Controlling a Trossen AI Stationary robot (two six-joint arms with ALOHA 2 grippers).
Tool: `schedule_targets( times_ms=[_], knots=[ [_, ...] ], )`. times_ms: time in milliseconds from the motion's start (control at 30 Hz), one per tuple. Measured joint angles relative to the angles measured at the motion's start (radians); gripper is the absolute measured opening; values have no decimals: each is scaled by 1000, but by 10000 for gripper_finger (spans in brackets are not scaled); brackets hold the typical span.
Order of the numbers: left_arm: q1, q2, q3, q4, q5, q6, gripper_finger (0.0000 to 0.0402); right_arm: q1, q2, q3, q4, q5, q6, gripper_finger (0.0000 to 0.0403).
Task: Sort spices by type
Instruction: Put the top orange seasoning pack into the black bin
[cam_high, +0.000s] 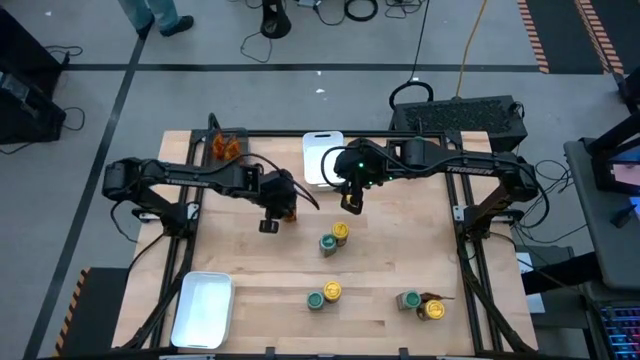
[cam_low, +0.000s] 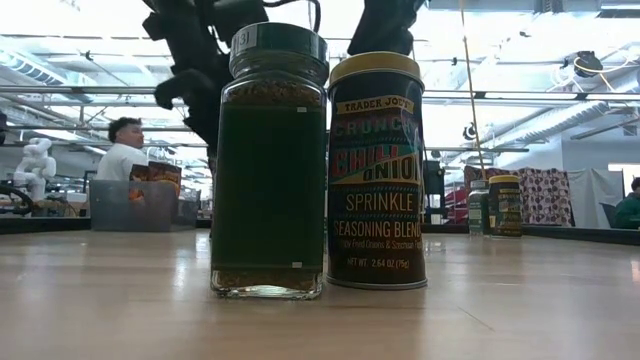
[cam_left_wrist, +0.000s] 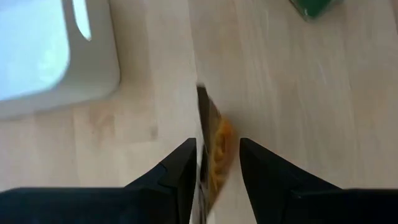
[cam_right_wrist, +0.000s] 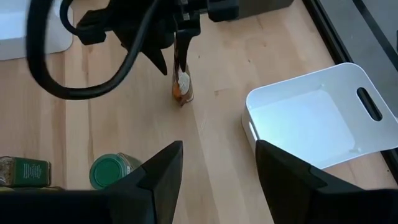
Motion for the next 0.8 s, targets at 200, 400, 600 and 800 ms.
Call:
schedule_targets(
  times_ms=[200, 400, 600, 800],
  knots=[
    [2, 38, -1, -11, -6, -2, 114, 0, 0, 0, -16, 0, 6, 185],
    [2, 42, -1, -14, -13, -5, 52, 0, 0, 0, -26, 0, 7, 185],
    [13, 27, 9, -87, -27, -137, 8, 0, 0, 0, -35, 0, 5, 185],
    [29, -27, 94, -224, -107, -266, 4, 0, 0, 0, -43, 0, -18, 185]
  ],
)
